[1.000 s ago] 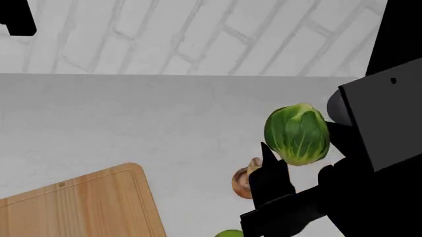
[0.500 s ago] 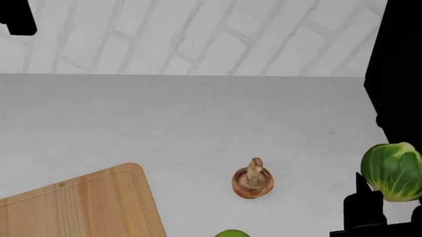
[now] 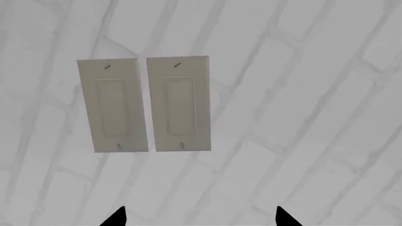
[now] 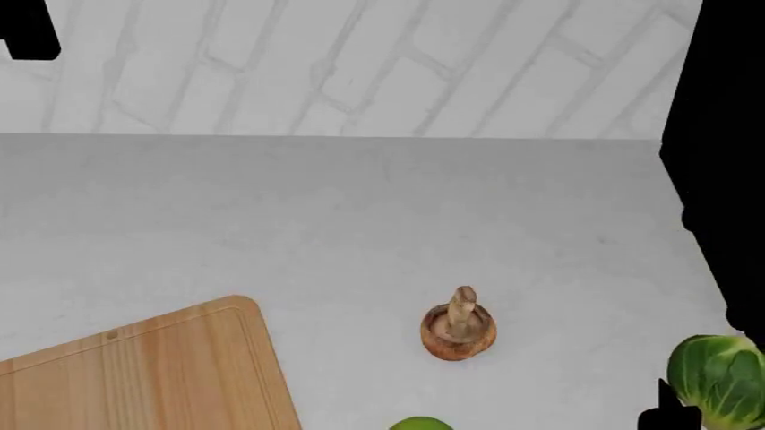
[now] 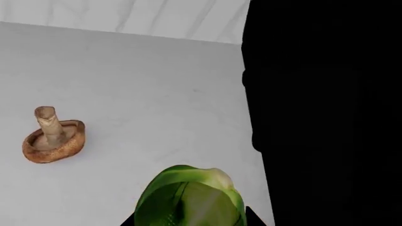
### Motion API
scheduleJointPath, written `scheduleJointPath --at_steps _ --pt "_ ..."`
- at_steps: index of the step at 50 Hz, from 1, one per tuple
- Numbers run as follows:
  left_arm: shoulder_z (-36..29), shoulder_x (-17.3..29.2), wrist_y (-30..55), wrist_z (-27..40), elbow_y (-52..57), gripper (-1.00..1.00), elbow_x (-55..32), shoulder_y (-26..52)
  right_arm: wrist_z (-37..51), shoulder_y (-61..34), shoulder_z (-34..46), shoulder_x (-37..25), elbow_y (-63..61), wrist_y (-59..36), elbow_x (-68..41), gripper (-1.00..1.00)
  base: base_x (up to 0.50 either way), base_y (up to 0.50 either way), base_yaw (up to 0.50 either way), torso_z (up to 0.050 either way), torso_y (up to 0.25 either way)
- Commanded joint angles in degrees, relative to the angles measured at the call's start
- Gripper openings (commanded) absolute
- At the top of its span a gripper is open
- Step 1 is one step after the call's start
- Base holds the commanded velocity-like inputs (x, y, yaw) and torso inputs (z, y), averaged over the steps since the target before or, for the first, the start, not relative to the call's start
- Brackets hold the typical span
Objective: Clear the non-vegetable object off the cutting board and place the vegetables onto it.
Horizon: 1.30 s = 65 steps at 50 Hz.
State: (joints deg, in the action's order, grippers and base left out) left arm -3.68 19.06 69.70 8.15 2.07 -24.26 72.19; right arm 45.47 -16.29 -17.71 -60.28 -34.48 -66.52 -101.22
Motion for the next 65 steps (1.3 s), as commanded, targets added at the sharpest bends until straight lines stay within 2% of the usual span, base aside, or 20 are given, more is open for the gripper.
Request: scheduleJointPath --at_steps 1,22,23,24,25,26,37,43,48,52,55,59,65 --pt "1.62 -1.25 -1.0 -2.31 -0.41 1.0 -0.52 0.17 -5.33 4.95 -2.59 4.03 -0.11 -0.43 7.45 -1.0 0.0 0.0 0.0 0.0 0.0" --pt "1.81 -0.95 -0.57 -1.88 0.19 1.0 -1.1 0.15 -9.84 8.57 -1.58 6.77 0.79 0.74 12.99 -1.0 0.0 0.0 0.0 0.0 0.0" --pt "1.83 -0.92 -0.57 -1.84 0.22 1.0 -1.11 0.11 -9.82 8.55 -1.54 6.67 0.78 0.71 12.96 1.0 0.0 0.0 0.0 0.0 0.0" --pt "1.86 -0.88 -0.53 -1.81 0.31 1.0 -1.15 0.1 -9.66 8.46 -1.56 6.67 0.82 0.76 12.61 -1.0 0.0 0.0 0.0 0.0 0.0" --pt "1.85 -0.84 -0.53 -1.8 0.3 1.0 -1.15 0.14 -9.55 8.33 -1.48 6.54 0.79 0.74 12.65 -1.0 0.0 0.0 0.0 0.0 0.0" --pt "1.93 -0.82 -0.47 -1.76 0.28 1.0 -1.19 0.21 -9.39 8.12 -1.5 6.46 0.83 0.78 12.24 1.0 0.0 0.0 0.0 0.0 0.0" --pt "2.18 -0.69 -0.06 -1.5 0.97 1.0 -1.64 0.13 -5.25 4.49 -1.17 3.74 -0.81 0.89 6.87 1.0 0.0 0.0 0.0 0.0 0.0" --pt "2.18 -0.69 0.19 -1.35 1.21 1.0 -1.85 0.25 1.37 -6.18 3.58 -1.39 -3.03 2.4 -3.3 1.0 0.0 0.0 0.0 0.0 0.0" --pt "2.07 -0.73 0.2 -1.28 1.15 1.0 -1.95 0.29 6.74 -20.09 13.61 -3.9 -4.34 3.21 -11.07 1.0 0.0 0.0 0.0 0.0 0.0" --pt "1.85 -0.93 0.12 -1.31 0.88 1.0 -2.04 0.66 11.28 -35.38 24.93 -1.74 -2.45 0.85 -16.55 1.0 0.0 0.0 0.0 0.0 0.0" --pt "1.7 -0.91 -0.11 -1.37 0.57 1.0 -1.98 0.74 12.83 -42.33 30.08 0.74 -0.33 -1.26 -18.02 1.0 0.0 0.0 0.0 0.0 0.0" --pt "1.54 -0.81 -0.41 -1.46 -0.1 1.0 -1.91 1.18 12.85 -47.56 34.24 4.0 2.78 -3.84 -17.33 1.0 0.0 0.0 0.0 0.0 0.0" --pt "1.29 -0.75 -0.97 -1.51 -0.44 1.0 -1.81 0.86 8.98 -49.54 36.88 8.52 7.25 -7.3 -11.08 1.0 0.0 0.0 0.0 0.0 0.0"
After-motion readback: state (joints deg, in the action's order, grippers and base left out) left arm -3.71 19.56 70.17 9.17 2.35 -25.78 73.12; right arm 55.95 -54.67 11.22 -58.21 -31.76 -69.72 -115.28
